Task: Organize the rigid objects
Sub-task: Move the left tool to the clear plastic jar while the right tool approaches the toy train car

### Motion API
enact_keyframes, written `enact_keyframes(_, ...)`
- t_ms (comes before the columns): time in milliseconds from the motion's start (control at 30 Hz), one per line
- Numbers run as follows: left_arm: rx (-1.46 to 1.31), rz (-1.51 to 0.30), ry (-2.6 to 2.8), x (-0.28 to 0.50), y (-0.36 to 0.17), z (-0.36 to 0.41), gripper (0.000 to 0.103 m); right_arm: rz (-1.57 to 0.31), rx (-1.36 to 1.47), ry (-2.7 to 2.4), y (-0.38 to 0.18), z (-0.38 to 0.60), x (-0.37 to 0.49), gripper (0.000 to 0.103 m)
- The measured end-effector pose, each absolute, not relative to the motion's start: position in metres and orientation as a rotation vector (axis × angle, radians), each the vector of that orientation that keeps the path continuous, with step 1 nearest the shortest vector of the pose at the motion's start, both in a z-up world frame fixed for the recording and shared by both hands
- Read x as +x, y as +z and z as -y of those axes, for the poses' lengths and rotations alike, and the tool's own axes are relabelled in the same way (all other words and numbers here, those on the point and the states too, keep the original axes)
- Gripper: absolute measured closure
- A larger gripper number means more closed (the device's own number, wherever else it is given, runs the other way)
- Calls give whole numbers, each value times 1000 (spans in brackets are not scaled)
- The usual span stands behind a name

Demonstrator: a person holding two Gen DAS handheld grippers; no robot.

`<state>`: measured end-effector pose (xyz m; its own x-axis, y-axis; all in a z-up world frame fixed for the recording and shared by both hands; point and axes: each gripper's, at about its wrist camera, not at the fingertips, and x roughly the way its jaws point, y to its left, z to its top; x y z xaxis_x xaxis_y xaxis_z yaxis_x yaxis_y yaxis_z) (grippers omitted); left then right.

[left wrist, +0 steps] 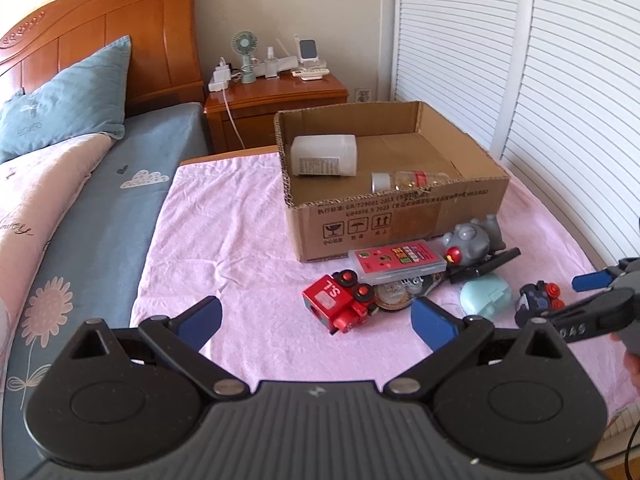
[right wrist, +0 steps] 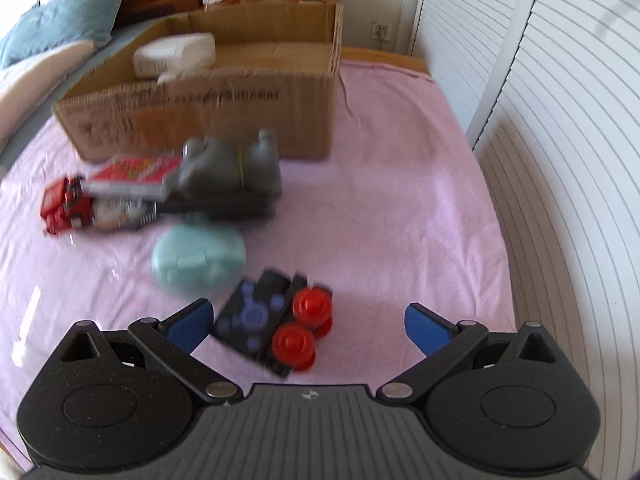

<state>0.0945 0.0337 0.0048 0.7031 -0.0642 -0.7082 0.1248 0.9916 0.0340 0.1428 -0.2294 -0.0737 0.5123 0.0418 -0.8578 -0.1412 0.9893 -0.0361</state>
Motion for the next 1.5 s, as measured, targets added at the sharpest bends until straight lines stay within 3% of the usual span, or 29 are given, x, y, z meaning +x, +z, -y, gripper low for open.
enact_keyframes(433,143,-814,-268,84,0,-10,3,-999,-74,64,-82,257,128,0)
enact_keyframes(833,310,-872,-418,66,-37,12,3,-952,-95,112,-83,259,116,0)
enact_keyframes(1500,468,-832,-589,115,-62,48,3,-927,-106,141,-84,261,112,0)
